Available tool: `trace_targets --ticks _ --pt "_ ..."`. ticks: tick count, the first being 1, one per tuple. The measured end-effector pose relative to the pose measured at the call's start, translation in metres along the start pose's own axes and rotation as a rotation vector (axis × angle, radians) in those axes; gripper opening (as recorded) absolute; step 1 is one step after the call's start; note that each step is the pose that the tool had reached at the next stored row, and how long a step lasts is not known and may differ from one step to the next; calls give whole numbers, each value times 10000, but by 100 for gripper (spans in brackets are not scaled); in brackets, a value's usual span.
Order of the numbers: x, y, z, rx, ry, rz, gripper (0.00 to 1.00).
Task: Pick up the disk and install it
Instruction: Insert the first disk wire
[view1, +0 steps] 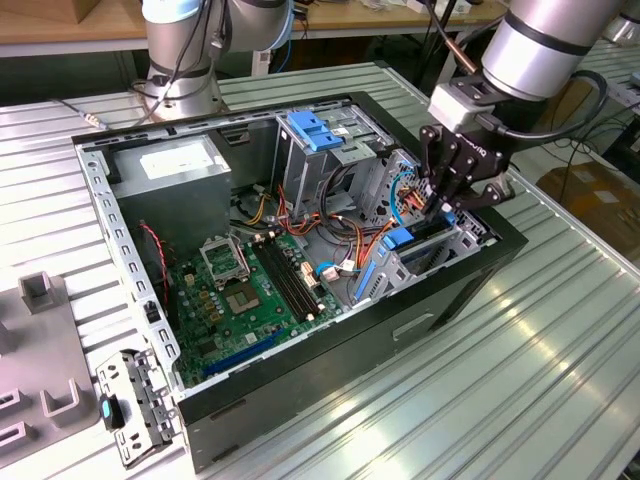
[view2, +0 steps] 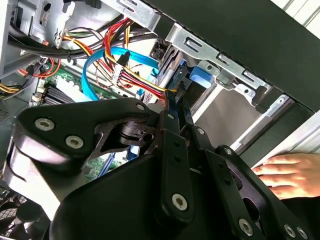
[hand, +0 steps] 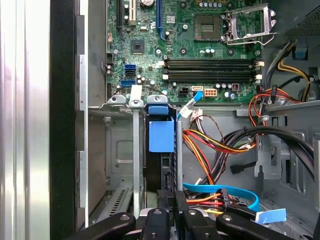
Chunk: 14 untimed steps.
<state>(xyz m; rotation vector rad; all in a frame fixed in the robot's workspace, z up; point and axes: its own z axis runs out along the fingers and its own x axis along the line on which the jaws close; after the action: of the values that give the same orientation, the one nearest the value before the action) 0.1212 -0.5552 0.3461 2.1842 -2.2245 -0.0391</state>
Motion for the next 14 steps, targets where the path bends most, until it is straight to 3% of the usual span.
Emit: trace_targets --ticks 8,14 --pt "0 -2 61 -1 5 -10 17" --pt "0 -1 44 3 -2 -10 17"
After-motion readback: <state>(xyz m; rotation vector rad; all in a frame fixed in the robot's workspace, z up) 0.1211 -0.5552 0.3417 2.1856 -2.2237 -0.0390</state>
